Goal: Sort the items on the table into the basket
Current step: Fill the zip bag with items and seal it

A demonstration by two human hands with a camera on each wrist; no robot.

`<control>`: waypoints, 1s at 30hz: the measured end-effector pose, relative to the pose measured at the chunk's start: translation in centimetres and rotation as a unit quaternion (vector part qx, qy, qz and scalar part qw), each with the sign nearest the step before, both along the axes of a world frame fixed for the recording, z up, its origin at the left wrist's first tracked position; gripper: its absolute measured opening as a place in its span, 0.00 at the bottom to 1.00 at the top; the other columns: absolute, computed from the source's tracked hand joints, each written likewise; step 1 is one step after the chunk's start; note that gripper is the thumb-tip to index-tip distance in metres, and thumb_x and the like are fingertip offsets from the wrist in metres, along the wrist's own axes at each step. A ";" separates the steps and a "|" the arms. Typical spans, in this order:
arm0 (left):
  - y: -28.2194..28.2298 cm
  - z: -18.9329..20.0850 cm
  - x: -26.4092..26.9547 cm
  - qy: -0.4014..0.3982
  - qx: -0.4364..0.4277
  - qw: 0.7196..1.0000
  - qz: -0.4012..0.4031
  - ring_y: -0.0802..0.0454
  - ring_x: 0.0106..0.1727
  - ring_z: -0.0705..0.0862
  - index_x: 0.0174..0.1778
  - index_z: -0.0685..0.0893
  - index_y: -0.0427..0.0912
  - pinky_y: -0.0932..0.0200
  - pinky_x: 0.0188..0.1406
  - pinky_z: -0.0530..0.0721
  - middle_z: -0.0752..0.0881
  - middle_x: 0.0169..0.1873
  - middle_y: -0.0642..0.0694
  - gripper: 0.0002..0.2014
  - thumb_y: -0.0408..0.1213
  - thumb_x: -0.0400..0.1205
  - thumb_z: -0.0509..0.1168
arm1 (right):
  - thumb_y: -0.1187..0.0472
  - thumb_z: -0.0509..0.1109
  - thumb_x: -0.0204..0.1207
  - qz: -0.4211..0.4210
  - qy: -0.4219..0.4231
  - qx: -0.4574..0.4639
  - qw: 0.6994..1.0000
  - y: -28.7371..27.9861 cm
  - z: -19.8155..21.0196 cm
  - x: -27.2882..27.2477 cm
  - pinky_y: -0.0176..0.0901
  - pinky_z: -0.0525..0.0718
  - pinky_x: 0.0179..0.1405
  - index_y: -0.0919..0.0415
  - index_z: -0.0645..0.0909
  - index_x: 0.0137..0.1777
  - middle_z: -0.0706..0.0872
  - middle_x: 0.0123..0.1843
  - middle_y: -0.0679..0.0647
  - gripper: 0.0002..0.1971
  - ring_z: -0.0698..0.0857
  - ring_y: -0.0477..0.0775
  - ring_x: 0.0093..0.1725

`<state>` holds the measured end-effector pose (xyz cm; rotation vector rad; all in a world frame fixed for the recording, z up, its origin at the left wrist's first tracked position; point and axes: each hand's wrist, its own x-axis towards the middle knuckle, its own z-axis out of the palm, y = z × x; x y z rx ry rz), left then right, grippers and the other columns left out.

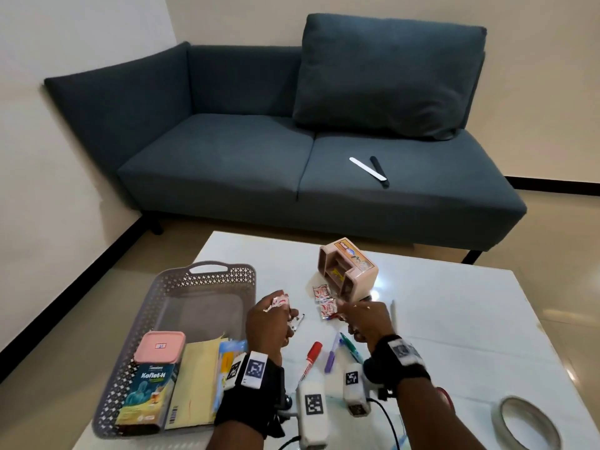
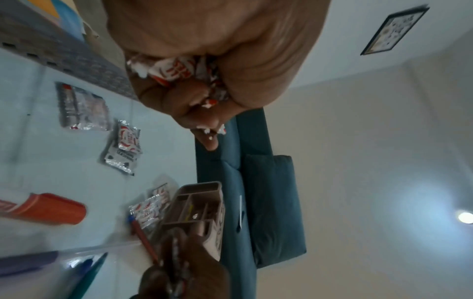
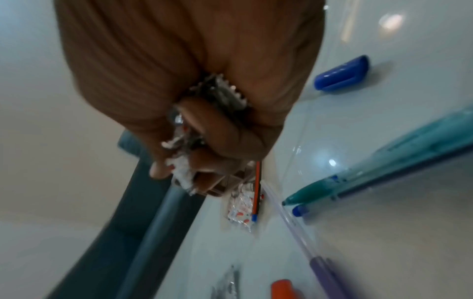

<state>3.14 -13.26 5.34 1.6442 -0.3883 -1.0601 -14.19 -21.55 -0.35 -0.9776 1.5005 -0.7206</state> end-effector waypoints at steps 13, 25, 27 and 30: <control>0.5 1.4 4.6 -0.160 0.108 0.981 -0.032 0.47 0.15 0.77 0.20 0.77 0.36 0.60 0.26 0.77 0.78 0.13 0.44 0.29 0.58 0.77 0.69 | 0.66 0.59 0.81 0.297 0.520 -0.215 0.772 -1.4 -2.0 6.6 0.50 0.84 0.54 0.65 0.83 0.60 0.87 0.59 0.61 0.14 0.87 0.61 0.59; -0.4 -2.8 -2.8 -0.556 0.257 0.716 -0.333 0.43 0.67 0.79 0.65 0.77 0.42 0.52 0.62 0.80 0.80 0.63 0.41 0.26 0.54 0.77 0.68 | 0.58 0.73 0.74 -0.042 0.034 -0.125 0.991 2.9 0.5 -4.6 0.42 0.70 0.23 0.59 0.80 0.23 0.77 0.21 0.57 0.18 0.73 0.56 0.22; -0.1 -4.4 -3.4 -0.596 0.282 0.673 -0.335 0.41 0.62 0.78 0.65 0.77 0.37 0.52 0.56 0.80 0.79 0.60 0.37 0.36 0.65 0.75 0.64 | 0.68 0.67 0.77 -0.132 -0.171 -0.051 0.975 4.2 1.1 -6.3 0.34 0.59 0.19 0.62 0.74 0.26 0.69 0.23 0.57 0.16 0.66 0.52 0.20; 0.1 -6.4 -3.4 -0.622 0.292 0.652 -0.319 0.40 0.51 0.82 0.61 0.77 0.28 0.51 0.50 0.80 0.80 0.53 0.30 0.44 0.72 0.75 0.52 | 0.70 0.58 0.76 -0.177 -0.335 0.002 0.925 5.8 2.3 -8.0 0.28 0.54 0.14 0.63 0.70 0.32 0.69 0.24 0.57 0.11 0.64 0.48 0.17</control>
